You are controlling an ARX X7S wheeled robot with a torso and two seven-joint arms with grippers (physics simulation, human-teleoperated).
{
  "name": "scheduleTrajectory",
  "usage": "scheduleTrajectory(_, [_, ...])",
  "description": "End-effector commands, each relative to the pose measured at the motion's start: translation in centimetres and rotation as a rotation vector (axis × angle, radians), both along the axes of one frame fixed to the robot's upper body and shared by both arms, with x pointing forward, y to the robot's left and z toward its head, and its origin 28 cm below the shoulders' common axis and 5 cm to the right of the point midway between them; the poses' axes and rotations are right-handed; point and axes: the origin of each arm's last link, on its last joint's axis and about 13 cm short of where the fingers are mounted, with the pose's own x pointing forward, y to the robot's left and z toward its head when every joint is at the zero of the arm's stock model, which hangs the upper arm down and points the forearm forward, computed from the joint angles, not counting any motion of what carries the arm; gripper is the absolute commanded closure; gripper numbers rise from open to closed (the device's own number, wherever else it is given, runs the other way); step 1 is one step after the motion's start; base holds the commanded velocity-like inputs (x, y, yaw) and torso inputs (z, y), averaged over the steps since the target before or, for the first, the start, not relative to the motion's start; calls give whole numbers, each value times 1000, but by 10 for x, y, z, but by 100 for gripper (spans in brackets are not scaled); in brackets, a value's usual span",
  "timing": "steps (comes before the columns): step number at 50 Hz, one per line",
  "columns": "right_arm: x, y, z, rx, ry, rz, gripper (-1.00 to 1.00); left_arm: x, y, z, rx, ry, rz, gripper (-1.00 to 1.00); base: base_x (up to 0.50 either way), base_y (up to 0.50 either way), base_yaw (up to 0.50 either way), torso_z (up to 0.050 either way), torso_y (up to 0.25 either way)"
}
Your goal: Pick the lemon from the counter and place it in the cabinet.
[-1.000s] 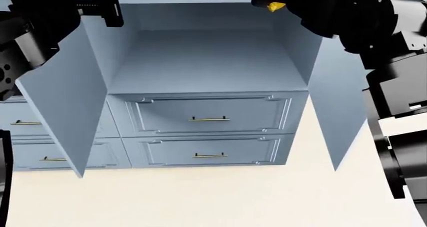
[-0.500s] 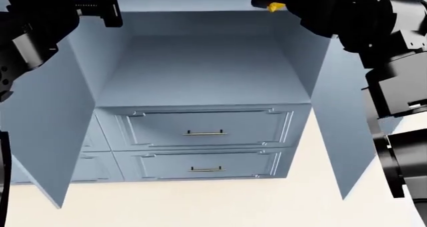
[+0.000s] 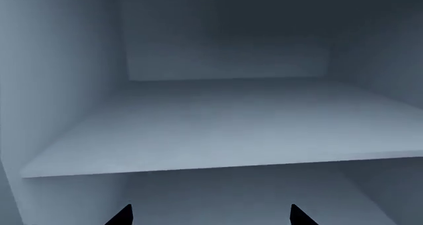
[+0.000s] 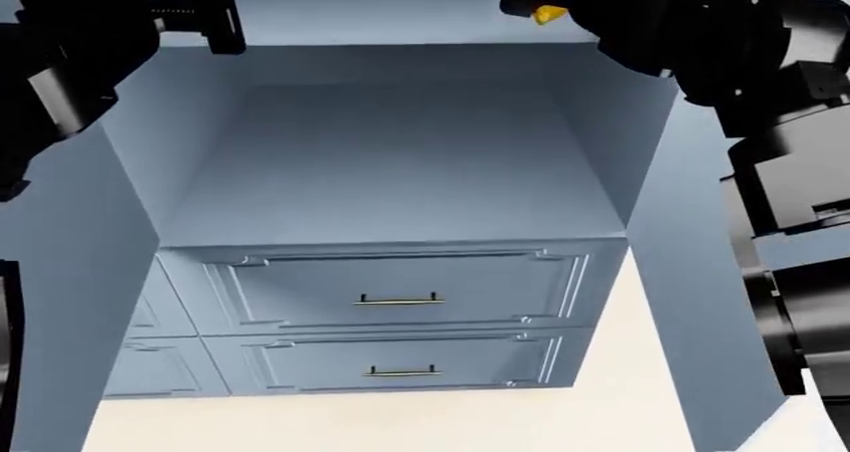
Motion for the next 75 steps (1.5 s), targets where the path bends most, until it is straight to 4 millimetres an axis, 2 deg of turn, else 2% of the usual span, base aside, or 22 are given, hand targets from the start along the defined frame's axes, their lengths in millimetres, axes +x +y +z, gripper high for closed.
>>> scheduleTrajectory(1, [0,-1,1,-12,-9,3,100,4,0,0,1,0,-2,-100,330,-64,0,0,0])
scheduleTrajectory(33, [-1,-1,1,-12,-10,3,100,-3,0,0,-1,-2,2,-100,333,-66,0,0,1])
scheduleTrajectory(49, [0,0,1,-14,-11,4,100,1,0,0,-1,0,-1,-100,329,-49,0,0,1])
scheduleTrajectory(59, [-2,-1,3,-20,-26,5,100,4,0,0,1,-1,-1,-100,2,0,0,0,0])
scheduleTrajectory(75, [0,1,5,-36,-11,1,100,-3,0,1,-2,-4,5,-100,0,0,0,0,0])
